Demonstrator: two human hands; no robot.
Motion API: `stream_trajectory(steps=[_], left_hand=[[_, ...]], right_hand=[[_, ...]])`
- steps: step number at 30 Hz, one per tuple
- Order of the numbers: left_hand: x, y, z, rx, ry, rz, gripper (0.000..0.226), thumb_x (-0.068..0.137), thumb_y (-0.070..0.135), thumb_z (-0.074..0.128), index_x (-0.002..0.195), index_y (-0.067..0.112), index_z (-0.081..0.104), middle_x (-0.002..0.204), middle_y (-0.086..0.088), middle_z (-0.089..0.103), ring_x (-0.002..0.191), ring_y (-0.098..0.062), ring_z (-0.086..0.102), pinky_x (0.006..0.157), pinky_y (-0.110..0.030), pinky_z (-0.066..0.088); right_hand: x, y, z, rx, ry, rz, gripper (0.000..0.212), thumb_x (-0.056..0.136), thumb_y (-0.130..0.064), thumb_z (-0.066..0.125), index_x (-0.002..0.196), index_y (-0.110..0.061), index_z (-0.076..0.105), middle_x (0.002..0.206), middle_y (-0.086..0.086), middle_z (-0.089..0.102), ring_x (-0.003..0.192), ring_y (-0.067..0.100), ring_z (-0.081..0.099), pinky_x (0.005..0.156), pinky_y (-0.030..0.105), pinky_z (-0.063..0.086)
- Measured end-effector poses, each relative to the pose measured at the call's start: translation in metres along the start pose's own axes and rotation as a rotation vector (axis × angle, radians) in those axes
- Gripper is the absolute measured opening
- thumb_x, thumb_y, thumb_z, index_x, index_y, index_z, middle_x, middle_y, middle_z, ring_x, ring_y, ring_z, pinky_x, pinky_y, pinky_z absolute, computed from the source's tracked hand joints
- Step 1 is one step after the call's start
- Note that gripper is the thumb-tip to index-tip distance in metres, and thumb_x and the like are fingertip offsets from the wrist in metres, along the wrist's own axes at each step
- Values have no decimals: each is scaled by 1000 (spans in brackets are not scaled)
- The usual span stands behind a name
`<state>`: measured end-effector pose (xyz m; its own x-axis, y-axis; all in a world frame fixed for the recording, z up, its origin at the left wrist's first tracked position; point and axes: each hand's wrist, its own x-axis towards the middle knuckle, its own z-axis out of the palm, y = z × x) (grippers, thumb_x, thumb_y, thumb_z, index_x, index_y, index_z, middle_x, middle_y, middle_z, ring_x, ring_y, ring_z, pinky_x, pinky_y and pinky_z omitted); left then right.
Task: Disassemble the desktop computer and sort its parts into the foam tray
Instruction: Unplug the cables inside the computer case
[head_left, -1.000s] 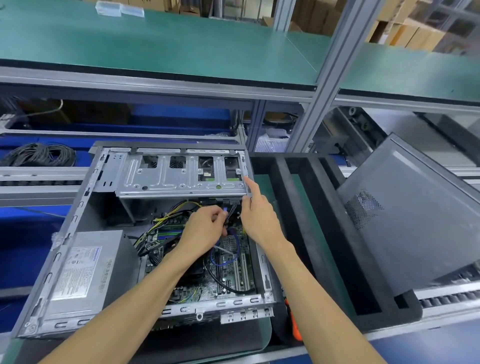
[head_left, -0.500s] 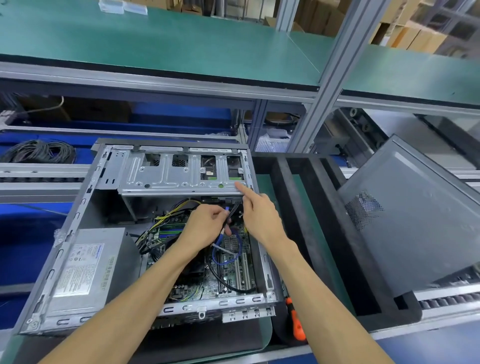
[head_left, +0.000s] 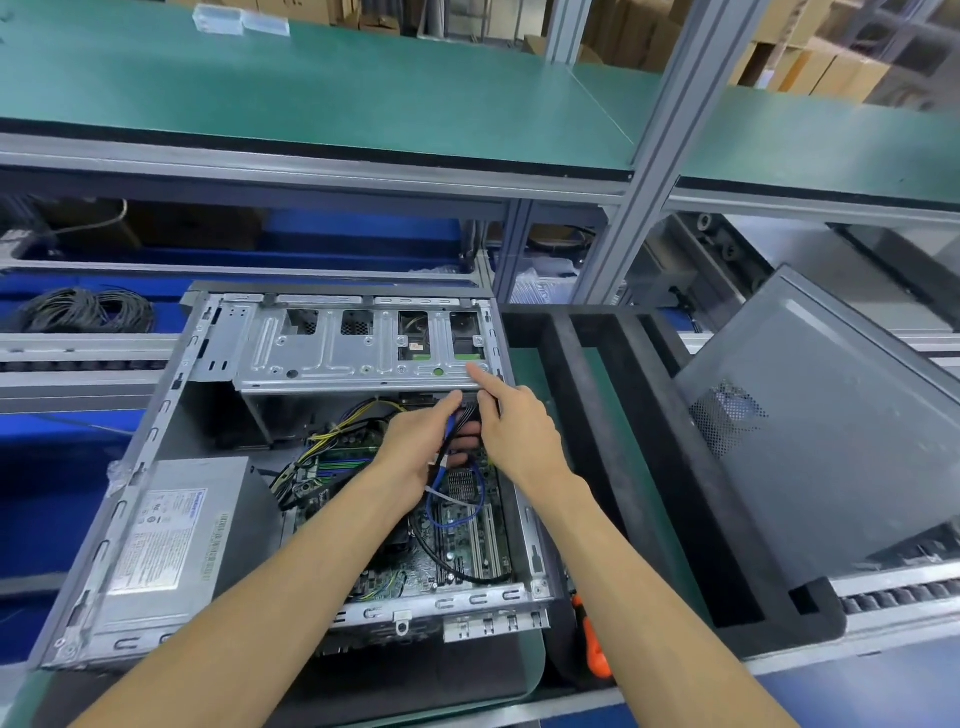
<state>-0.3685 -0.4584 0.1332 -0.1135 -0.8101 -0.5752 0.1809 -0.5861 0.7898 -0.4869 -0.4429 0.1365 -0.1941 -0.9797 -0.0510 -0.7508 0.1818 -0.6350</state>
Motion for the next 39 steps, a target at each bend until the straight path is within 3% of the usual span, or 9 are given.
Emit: stream_trajectory(steps=[4, 11, 14, 18, 25, 28, 31, 35, 39], left_hand=[[-7, -5, 4, -61, 30, 29, 20, 96, 23, 65, 96, 4, 71, 72, -8, 76, 61, -14, 72, 63, -29, 60], [-11, -6, -5, 58, -57, 64, 23, 99, 17, 51, 104, 3, 69, 84, -10, 77, 74, -21, 69, 66, -32, 57], [-7, -7, -2, 173, -36, 117, 28, 99, 28, 51, 103, 7, 69, 65, -2, 62, 55, -15, 54, 53, -30, 44], [-2, -9, 2, 302, -3, 226, 35, 100, 36, 53, 79, 12, 67, 52, 5, 40, 49, -14, 34, 49, -25, 29], [-5, -14, 5, 539, 89, 473, 43, 101, 29, 51, 73, -3, 57, 60, -12, 54, 58, -20, 49, 63, -34, 45], [-15, -25, -1, 612, 46, 526, 41, 101, 29, 50, 71, 2, 60, 55, -12, 57, 52, -18, 54, 56, -31, 48], [-18, -16, -8, 456, 30, 431, 37, 102, 27, 49, 71, 10, 60, 50, 3, 52, 48, -11, 50, 54, -24, 42], [-21, 0, -16, 151, -46, 306, 42, 106, 34, 36, 85, 8, 62, 56, 1, 49, 55, -16, 45, 62, -33, 38], [-23, 11, -42, -50, -305, 171, 55, 104, 32, 21, 116, 3, 66, 99, -14, 74, 92, -27, 70, 87, -40, 53]], right_hand=[[-1, -1, 1, -1, -3, 12, 43, 110, -32, 34, 145, -53, 44, 112, 4, 54, 92, 28, 60, 85, 45, 53], [-2, -2, -1, -8, -16, 13, 47, 110, -27, 29, 149, -50, 41, 116, 7, 54, 91, 32, 59, 88, 47, 52], [-1, -1, -1, -9, -14, 10, 47, 110, -27, 29, 150, -50, 40, 116, 8, 54, 89, 29, 58, 88, 47, 52], [-1, -1, -1, 0, -30, 11, 47, 109, -28, 28, 149, -51, 39, 113, 6, 52, 88, 30, 59, 88, 47, 53], [-1, -2, -2, -8, -39, 12, 47, 110, -28, 28, 150, -51, 38, 120, 10, 52, 89, 31, 58, 90, 49, 52], [-2, -3, -3, 15, -33, 20, 45, 110, -33, 26, 148, -50, 40, 119, 8, 53, 94, 30, 59, 93, 50, 51], [-2, -3, -4, 58, -12, 39, 43, 109, -37, 20, 144, -50, 42, 117, 5, 56, 98, 27, 58, 97, 50, 48], [-4, -4, -6, 72, -28, 19, 46, 107, -38, 15, 143, -45, 44, 114, 4, 61, 112, 25, 53, 99, 53, 45], [-3, -3, -5, 91, -19, 14, 49, 107, -37, 13, 143, -44, 46, 110, 2, 64, 119, 23, 50, 98, 53, 44]])
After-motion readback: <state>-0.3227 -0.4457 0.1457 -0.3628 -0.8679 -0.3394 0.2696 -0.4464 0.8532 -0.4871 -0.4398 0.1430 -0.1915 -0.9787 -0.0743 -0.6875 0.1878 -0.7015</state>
